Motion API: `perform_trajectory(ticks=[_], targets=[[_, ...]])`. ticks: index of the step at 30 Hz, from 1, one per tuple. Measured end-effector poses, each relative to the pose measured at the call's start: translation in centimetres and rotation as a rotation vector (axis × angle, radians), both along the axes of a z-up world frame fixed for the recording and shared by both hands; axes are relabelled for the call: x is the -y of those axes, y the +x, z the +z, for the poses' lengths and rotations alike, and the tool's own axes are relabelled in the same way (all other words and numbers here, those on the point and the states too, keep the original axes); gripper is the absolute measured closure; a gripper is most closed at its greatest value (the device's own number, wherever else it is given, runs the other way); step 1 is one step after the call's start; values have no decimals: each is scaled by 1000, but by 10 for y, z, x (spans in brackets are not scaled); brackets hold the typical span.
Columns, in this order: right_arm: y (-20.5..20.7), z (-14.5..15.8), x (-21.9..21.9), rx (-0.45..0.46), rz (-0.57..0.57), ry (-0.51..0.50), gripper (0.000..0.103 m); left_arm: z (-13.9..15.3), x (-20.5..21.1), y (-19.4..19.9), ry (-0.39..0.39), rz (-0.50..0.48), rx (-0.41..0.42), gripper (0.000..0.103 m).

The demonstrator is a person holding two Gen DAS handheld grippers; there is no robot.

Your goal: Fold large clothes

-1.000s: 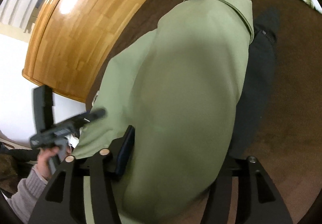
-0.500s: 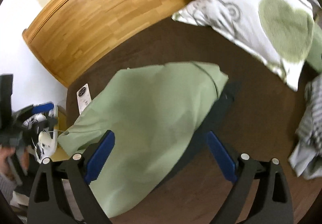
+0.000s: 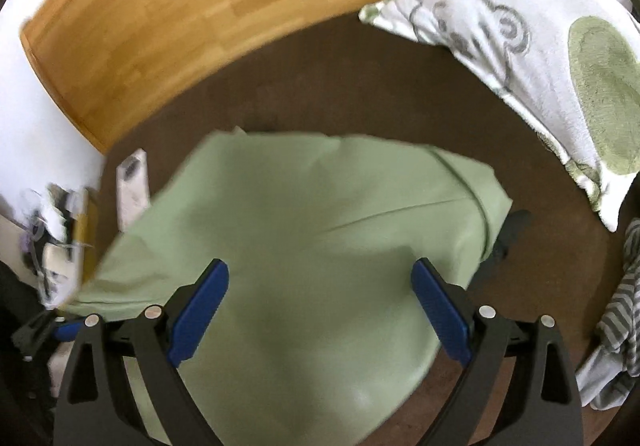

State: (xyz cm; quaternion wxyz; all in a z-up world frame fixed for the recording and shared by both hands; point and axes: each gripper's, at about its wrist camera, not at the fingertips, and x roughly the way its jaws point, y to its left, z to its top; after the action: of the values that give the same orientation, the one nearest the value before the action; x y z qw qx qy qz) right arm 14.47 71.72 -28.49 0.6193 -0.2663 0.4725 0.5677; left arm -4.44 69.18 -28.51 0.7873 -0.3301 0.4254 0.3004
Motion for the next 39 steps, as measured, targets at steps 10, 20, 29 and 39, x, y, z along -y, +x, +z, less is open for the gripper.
perform_trajectory(ticks=[10,20,29,39], targets=[[-13,-55,-22,106,17,-69,6,-26,8,-34,-4,13,35,7],[-13,-58,-18,97,27,-37,6,-33,17,-33,37,-24,5,7],[-16,-35,-13,95,54,-37,6,-22,18,-26,74,-34,-31,7],[-16,50,31,81,-36,67,6,41,21,-29,107,20,-41,7]])
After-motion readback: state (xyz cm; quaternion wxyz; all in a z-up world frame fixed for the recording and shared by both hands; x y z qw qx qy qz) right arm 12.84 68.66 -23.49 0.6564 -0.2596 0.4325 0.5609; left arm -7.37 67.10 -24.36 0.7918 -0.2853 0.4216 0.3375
